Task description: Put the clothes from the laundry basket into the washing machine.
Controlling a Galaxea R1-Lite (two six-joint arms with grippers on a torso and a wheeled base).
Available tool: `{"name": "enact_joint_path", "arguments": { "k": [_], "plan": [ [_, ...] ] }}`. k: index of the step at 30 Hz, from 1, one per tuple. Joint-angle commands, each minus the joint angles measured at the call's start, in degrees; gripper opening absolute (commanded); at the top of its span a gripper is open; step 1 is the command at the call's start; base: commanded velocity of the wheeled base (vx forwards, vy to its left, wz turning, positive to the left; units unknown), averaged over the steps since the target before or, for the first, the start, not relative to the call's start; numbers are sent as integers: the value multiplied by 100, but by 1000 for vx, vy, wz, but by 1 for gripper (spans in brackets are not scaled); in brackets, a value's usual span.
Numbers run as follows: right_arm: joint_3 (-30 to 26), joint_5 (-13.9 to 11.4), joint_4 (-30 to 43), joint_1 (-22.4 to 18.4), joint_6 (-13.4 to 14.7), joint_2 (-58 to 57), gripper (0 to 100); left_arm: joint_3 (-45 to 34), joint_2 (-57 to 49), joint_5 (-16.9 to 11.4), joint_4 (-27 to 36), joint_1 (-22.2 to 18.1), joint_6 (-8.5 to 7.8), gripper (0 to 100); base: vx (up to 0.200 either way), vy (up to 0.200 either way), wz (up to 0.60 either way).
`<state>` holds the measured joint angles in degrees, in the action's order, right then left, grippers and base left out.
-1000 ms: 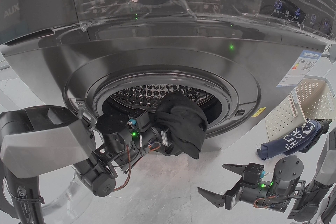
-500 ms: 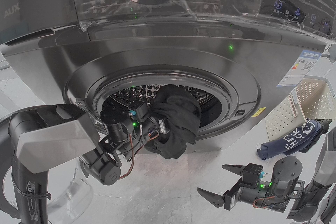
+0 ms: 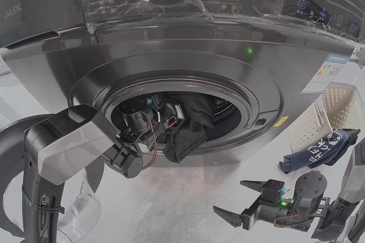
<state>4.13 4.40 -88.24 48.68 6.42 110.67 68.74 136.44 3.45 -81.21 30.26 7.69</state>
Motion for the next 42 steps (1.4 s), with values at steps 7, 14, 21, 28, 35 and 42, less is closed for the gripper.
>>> {"name": "enact_joint_path", "arguments": {
  "k": [7,14,21,28,35,42],
  "plan": [
    [0,-1,-1,19,-1,16,100,1467,428,411,413,-81,92,0,0,0,0],
    [9,-1,-1,19,-1,16,100,1748,428,455,589,-90,92,0,0,0,0],
    [9,-1,-9,19,-1,52,100,1651,410,464,580,-81,101,0,0,0,0],
    [9,-1,-9,19,-1,52,100,1300,357,464,598,-20,136,100,0,0,0],
    [9,-1,-9,19,-1,52,100,596,217,455,800,33,136,100,0,0,0],
    [9,-9,-9,19,-1,52,100,192,155,420,826,130,127,100,0,0,0]
  ]
}}
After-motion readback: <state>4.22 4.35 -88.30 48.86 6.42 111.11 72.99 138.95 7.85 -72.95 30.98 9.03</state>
